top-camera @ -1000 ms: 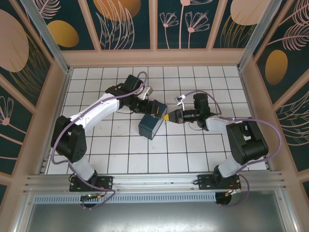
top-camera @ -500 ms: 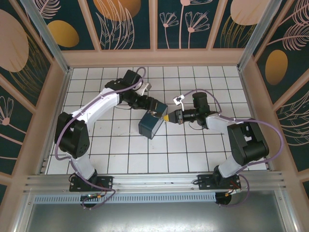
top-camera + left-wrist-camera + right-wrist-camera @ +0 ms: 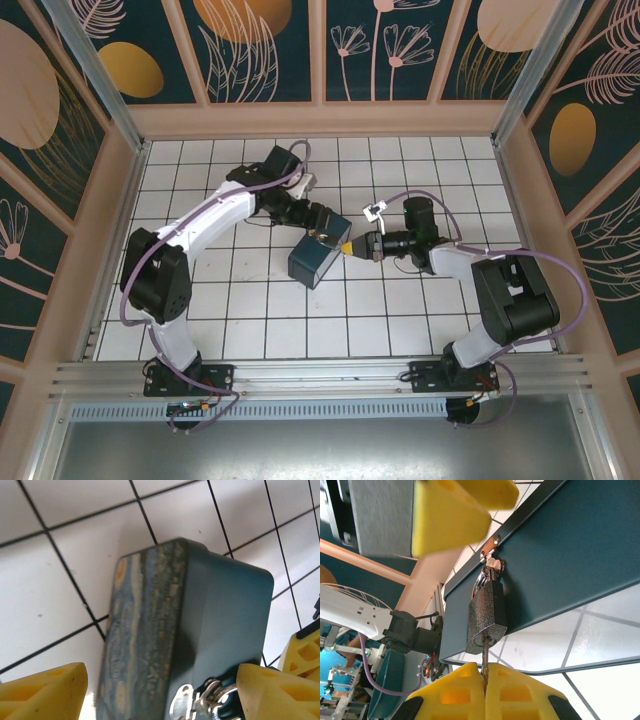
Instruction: Unlock a padlock with a key
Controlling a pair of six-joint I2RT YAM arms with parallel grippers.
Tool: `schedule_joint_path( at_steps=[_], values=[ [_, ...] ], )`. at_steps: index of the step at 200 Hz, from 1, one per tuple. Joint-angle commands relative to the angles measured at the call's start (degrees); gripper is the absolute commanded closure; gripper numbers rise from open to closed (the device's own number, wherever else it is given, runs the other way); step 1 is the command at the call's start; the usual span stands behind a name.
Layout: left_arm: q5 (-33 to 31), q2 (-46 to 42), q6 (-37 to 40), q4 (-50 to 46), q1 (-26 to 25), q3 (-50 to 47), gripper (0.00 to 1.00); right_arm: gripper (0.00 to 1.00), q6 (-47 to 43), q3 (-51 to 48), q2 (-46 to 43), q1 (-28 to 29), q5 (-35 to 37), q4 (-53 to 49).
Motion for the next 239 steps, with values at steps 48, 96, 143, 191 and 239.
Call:
schedule_joint_path(
  at_steps=[48,96,143,191,239],
  values=[
    [1.4,1.1,0.2,1.0,-1.2,-3.2,0.27,0.97,-5.7,4.0,3.3,3.4,2.6,-9.6],
    [0.4,0.2,-1.0,0.8,-0.3,-4.7,0.27,0.98,0.4,1.2,-1.9,2.2,6.2,-8.5],
    [5.1,-0.4,-0.8,1.3,2.7,-1.3,0.24,0.98,0.4,-0.1,-4.3,1.2,4.4,-8.8],
    [7.5,-2.8,2.1,1.8,2.7,-2.2,0.1,0.98,1.9,0.7,-4.3,1.2,5.2,-9.5],
    [7.2,-5.8,5.7,4.3,1.8,-7.1,0.06,0.99,9.5,-1.1,-2.3,1.3,6.0,-1.1]
  ],
)
